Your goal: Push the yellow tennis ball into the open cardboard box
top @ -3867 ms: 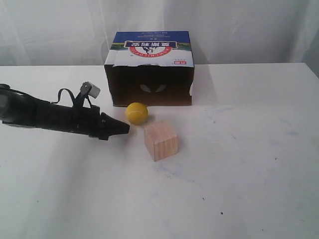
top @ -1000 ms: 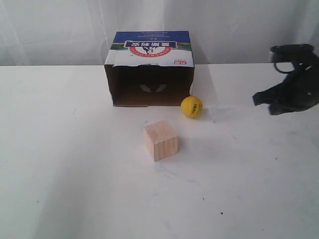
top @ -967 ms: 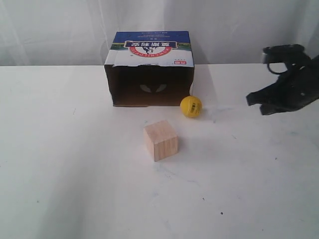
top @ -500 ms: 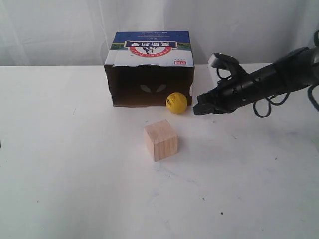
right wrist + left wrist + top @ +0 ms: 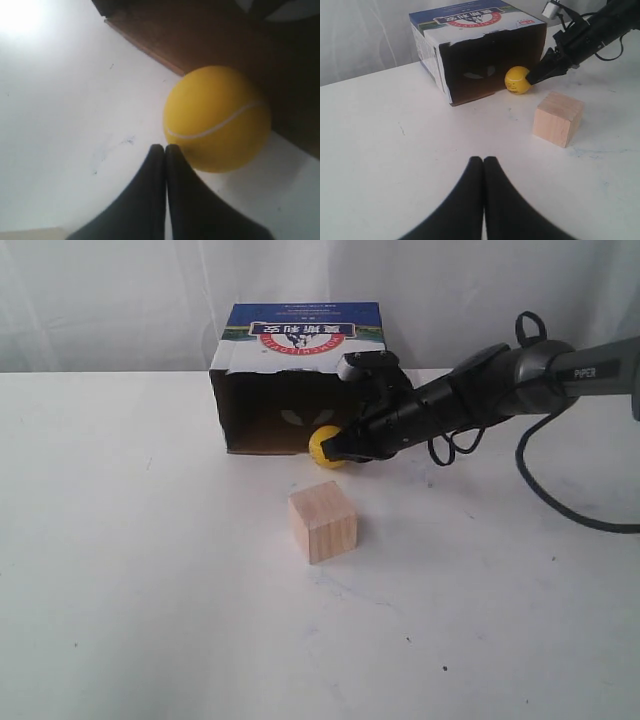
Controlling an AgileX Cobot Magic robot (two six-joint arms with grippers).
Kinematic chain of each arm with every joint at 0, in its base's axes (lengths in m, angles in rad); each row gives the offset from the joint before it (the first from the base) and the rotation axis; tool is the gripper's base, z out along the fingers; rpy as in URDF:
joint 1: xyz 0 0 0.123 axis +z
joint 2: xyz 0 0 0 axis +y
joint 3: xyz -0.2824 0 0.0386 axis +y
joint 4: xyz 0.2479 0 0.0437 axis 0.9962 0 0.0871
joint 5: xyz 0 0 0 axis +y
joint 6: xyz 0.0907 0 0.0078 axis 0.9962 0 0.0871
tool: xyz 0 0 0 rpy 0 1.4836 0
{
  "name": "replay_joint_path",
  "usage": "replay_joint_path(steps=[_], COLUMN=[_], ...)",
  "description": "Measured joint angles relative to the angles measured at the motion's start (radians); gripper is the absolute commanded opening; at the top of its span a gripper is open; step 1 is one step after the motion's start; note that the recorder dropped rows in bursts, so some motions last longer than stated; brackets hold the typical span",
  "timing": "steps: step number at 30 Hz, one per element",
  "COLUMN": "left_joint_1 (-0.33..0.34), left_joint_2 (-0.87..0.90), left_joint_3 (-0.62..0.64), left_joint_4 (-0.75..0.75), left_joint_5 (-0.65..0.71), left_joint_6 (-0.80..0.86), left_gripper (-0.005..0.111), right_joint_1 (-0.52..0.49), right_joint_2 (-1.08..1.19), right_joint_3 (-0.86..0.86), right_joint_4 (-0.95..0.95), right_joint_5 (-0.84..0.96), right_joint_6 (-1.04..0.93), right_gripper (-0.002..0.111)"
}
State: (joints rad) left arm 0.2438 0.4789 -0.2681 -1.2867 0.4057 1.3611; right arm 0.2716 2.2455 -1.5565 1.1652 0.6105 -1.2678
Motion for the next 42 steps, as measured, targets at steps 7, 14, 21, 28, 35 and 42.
replay_joint_path(steps=[7, 14, 21, 28, 35, 42], left_joint_1=[0.0, 0.0, 0.0, 0.0, 0.0, 0.0], left_joint_2=[0.0, 0.0, 0.0, 0.0, 0.0, 0.0], left_joint_3=[0.0, 0.0, 0.0, 0.0, 0.0, 0.0], left_joint_4=[0.0, 0.0, 0.0, 0.0, 0.0, 0.0], left_joint_5=[0.0, 0.0, 0.002, 0.002, -0.004, -0.019], left_joint_6=[0.0, 0.0, 0.0, 0.0, 0.019, 0.029], left_gripper=[0.0, 0.0, 0.0, 0.0, 0.0, 0.0], right_joint_1=[0.0, 0.0, 0.0, 0.0, 0.001, 0.001], right_joint_2=[0.054, 0.054, 0.022, 0.017, -0.012, -0.22], right_joint_3=[-0.12, -0.201, -0.207, -0.209, -0.188, -0.042], right_joint_4=[0.012, 0.01, 0.006, -0.048, -0.37, -0.741], right_joint_5=[-0.027, -0.031, 0.122, 0.14, 0.179, 0.283], right_joint_6=[-0.002, -0.038, -0.032, 0.042, 0.404, 0.788], right_gripper=[0.0, 0.0, 0.0, 0.0, 0.0, 0.0])
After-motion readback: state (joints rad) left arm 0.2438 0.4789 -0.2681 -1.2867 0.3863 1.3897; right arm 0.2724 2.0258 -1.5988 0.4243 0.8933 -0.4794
